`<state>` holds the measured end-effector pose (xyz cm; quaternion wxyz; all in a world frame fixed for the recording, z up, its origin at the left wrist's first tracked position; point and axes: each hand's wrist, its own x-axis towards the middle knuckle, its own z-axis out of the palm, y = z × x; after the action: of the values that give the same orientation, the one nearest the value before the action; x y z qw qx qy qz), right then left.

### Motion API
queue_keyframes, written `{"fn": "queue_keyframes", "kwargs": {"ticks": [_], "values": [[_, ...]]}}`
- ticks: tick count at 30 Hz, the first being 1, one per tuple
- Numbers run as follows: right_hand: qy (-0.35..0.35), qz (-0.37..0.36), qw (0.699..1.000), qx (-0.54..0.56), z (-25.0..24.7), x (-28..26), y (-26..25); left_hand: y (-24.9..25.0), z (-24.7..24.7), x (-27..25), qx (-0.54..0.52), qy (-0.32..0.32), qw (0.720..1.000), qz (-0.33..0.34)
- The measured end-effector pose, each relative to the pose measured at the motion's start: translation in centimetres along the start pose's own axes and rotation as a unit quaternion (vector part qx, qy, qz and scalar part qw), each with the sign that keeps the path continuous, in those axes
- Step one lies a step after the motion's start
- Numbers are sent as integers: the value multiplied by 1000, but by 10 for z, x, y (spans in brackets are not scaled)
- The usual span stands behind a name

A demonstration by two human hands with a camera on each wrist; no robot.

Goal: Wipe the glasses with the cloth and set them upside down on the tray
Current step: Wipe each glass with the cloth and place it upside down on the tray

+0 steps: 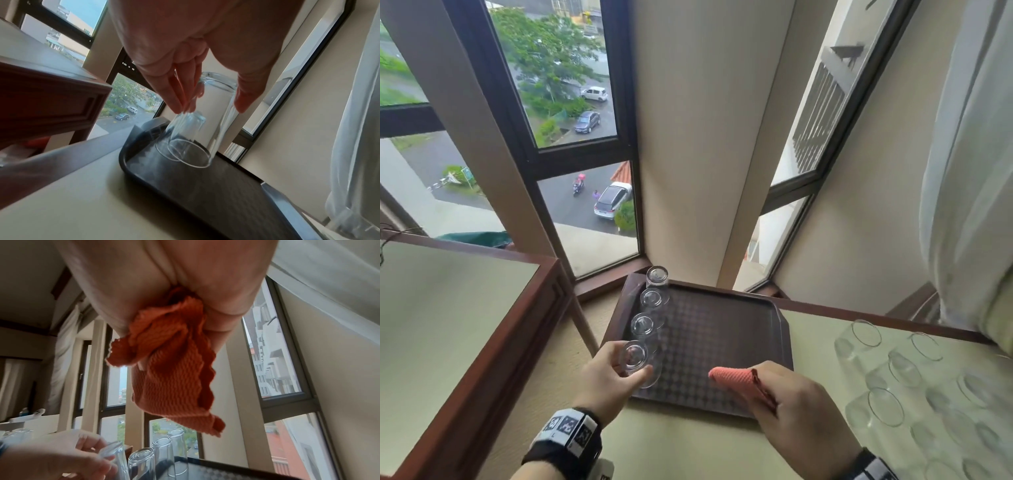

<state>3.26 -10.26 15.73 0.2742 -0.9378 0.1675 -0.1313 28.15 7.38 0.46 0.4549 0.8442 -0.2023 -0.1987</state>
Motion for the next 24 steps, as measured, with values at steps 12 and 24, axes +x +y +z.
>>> {"fn": "queue_keyframes", "kwargs": {"ticks": [12, 24], "values": [[43, 144, 989, -15, -1, -31, 11, -34, 22, 16, 29, 7, 998, -53], [109, 200, 973, 27, -37, -64, 33, 45, 48, -26, 81, 155, 985, 12]]}}
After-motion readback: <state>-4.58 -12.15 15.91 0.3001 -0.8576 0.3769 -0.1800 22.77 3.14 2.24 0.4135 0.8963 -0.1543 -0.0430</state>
